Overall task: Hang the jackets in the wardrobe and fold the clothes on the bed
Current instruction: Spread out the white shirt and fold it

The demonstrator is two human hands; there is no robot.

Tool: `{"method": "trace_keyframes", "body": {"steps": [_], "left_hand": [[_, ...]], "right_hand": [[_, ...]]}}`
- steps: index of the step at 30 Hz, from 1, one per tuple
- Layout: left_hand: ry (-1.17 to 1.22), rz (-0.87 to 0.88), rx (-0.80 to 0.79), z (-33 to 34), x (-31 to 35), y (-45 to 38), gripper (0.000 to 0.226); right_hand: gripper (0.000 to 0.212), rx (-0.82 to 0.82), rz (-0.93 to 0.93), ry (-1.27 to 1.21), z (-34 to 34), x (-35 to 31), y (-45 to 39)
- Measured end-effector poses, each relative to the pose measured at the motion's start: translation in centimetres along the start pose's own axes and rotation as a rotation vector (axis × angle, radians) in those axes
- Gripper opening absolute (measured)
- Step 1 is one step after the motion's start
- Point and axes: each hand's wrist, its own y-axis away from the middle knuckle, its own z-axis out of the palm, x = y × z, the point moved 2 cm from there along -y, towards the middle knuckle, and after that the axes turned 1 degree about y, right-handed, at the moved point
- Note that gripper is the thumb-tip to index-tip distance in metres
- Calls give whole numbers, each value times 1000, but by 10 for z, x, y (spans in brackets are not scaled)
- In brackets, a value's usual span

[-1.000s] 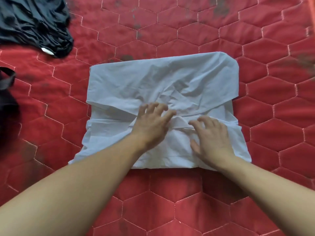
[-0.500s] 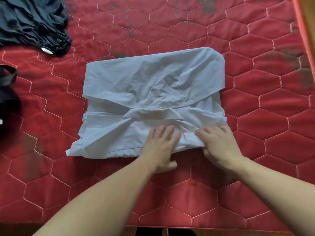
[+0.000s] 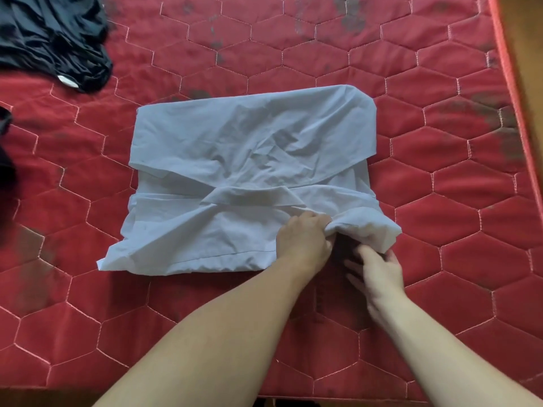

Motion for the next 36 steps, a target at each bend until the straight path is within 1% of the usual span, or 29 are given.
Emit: {"method": "trace_keyframes", "body": {"steps": [2, 3, 4, 6, 7, 8, 9, 10, 11, 12, 13, 14, 15, 16, 18, 20, 23, 24, 26, 28, 29, 31, 33, 36], "left_hand": [[48, 24, -33, -6, -6, -6, 19], [87, 31, -68, -10, -10, -10, 19], [150, 34, -109, -15, -15, -14, 20], [280, 27, -179, -26, -21, -23, 24], [281, 47, -206, -29, -22, -28, 27], [224, 96, -229, -31, -20, -32, 27], [132, 147, -256, -31, -18, -35, 25], [42, 181, -280, -31, -16, -37, 23], [-7, 200, -295, -32, -16, -36, 24], [-7, 214, -304, -33, -17, -33, 31], [17, 220, -306, -35, -21, -29, 42], [29, 216, -305, -38, -28, -23, 54], [9, 202, -302, -43, -37, -16, 63], [-60, 186, -309, -50, -48, -9, 69], [-269, 163, -343, -66, -74, 5, 69], [-427, 106, -316, -88, -106, 14, 60], [-490, -93, -261, -124, -151, 20, 48], [-514, -144, -249, -135, -161, 19, 39], [-585, -164, -232, -154, -167, 10, 18], [-597, -143, -202, -171, -163, -7, 11], [-588, -121, -177, -180, -161, -19, 9], [-553, -94, -145, -202, -156, -42, 9], [-512, -67, -116, -225, -155, -65, 12], [-472, -60, -28, -258, -157, -101, 17]], "right_hand": [[13, -82, -23, 32, 10, -5, -4], [14, -152, 18, 14, 16, -11, -5], [18, -243, 77, -16, 21, -18, -6], [43, -408, 139, -24, 32, -31, -5], [60, -449, 154, 0, 39, -36, -5], [75, -456, 171, 20, 46, -41, -4], [81, -426, 193, 32, 53, -45, -3], [73, -381, 210, 41, 58, -47, -3], [56, -332, 210, 36, 63, -49, -3], [35, -274, 208, 9, 66, -51, -4], [22, -219, 209, -26, 66, -53, -6], [17, -167, 211, -64, 66, -54, -9], [17, -118, 217, -102, 66, -56, -11], [18, -78, 217, -135, 64, -58, -13], [19, -18, 220, -203, 61, -64, -14], [18, -2, 218, -231, 59, -72, -13], [18, 15, 200, -232, 56, -86, -12], [17, 14, 192, -205, 55, -90, -13], [20, 24, 162, -106, 56, -99, -12], [29, 101, 93, -37, 58, -111, -12], [29, 142, 57, -32, 60, -120, -12], [19, 177, 28, -51, 68, -141, -11], [10, 150, 75, -114, 78, -164, -14], [7, 77, 96, -125, 95, -199, -28]]}}
